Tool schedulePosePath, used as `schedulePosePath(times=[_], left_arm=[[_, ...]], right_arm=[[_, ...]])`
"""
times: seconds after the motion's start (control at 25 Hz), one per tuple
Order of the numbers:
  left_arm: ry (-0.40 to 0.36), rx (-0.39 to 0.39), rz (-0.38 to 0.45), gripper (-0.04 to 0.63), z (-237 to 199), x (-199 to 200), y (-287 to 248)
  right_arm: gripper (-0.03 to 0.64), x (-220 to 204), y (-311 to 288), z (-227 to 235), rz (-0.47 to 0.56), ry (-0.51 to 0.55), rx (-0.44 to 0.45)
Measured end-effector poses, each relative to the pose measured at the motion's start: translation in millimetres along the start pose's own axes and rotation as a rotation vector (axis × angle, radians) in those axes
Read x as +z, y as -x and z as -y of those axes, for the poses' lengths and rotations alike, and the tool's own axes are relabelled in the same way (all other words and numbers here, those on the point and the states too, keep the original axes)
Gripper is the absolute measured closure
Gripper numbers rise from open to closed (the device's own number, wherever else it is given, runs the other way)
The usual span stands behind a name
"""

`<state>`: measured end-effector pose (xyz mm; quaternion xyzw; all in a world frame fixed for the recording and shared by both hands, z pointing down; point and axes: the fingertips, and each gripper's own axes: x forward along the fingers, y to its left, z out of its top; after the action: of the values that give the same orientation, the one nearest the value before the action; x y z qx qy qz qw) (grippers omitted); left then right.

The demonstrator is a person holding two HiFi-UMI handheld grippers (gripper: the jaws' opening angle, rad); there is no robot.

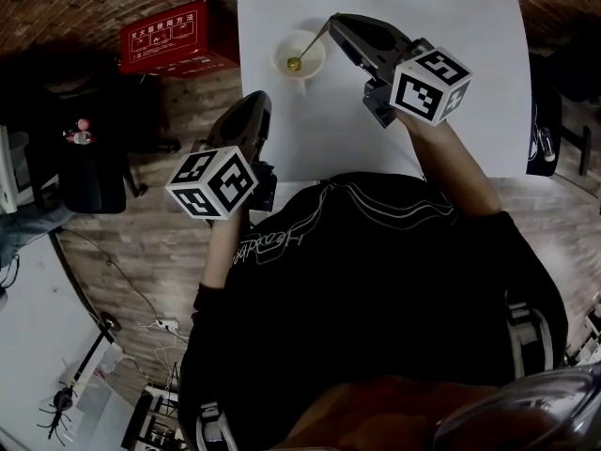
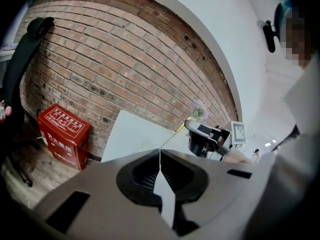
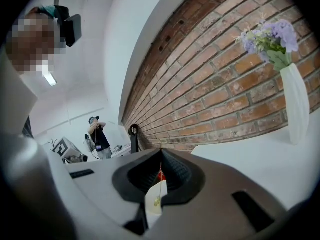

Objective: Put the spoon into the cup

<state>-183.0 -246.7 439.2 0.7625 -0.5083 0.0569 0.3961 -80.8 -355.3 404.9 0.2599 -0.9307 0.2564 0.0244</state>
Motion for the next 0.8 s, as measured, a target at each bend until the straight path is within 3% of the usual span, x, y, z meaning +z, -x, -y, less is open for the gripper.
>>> schedulePosePath(times=[0.8], left_arm=[[0.088, 0.045, -0.052, 0.589, -34.4, -21.3, -25.3]], right_arm=[[0.617, -53.2, -33.0, 34.0, -0.094, -0.088, 0.012]])
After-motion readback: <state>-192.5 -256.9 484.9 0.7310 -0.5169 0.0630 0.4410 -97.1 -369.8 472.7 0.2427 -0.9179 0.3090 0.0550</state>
